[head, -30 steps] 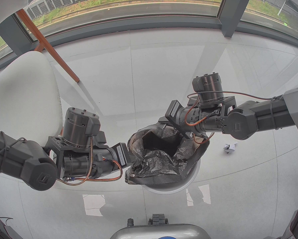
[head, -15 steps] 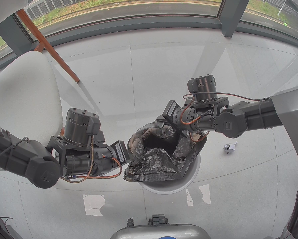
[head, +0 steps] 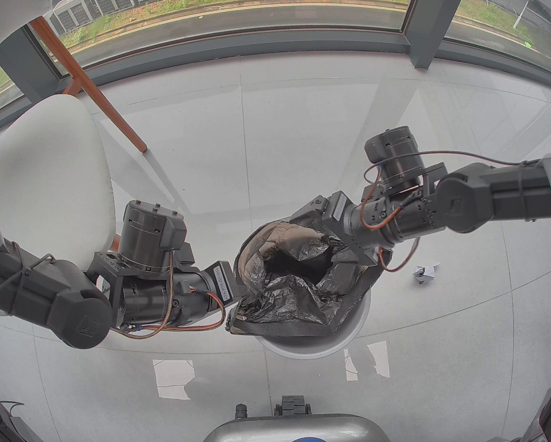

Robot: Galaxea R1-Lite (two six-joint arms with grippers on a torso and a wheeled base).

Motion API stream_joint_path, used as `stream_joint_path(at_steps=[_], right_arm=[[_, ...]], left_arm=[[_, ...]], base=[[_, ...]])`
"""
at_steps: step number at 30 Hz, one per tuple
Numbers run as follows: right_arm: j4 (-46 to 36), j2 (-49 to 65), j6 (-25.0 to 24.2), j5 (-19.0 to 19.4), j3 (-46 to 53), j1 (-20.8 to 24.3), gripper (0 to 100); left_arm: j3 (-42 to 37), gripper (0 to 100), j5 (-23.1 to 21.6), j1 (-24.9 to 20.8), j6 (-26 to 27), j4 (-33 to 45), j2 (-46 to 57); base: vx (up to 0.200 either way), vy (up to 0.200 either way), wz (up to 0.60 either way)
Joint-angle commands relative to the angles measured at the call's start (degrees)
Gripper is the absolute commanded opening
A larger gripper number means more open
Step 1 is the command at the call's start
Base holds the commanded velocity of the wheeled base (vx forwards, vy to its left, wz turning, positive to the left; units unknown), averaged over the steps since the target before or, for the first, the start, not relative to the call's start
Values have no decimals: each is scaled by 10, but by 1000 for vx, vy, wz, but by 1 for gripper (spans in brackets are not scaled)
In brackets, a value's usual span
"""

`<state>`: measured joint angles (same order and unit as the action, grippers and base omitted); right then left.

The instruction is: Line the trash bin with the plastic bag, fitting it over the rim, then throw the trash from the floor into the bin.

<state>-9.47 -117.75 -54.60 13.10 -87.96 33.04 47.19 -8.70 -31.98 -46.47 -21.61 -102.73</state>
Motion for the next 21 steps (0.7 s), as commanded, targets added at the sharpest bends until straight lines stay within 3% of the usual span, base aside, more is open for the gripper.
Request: stream_joint_path(at_steps=[1, 7, 8, 14, 17, 21], right_arm=[[-122, 127, 3, 38, 35, 11, 100], [-104, 144, 25, 31, 122, 20, 100], [-65, 142, 49, 28, 172, 24, 100], [79, 112, 81, 21, 278, 36, 100], [125, 104, 93, 21, 305, 39, 100], [130, 96, 135, 22, 329, 55, 100]], left_arm=[[0, 0, 1, 3, 0, 0, -5], [6, 0, 1, 7, 2, -1, -20], [10, 0, 1, 7, 2, -1, -21], [27, 0, 1, 8, 1, -1, -27], [44, 0, 2, 10, 1, -1, -43], [60, 0, 2, 16, 0, 0, -47]], base=[[0, 0, 0], [0, 0, 0], [0, 0, 0], [0, 0, 0], [0, 0, 0], [0, 0, 0]])
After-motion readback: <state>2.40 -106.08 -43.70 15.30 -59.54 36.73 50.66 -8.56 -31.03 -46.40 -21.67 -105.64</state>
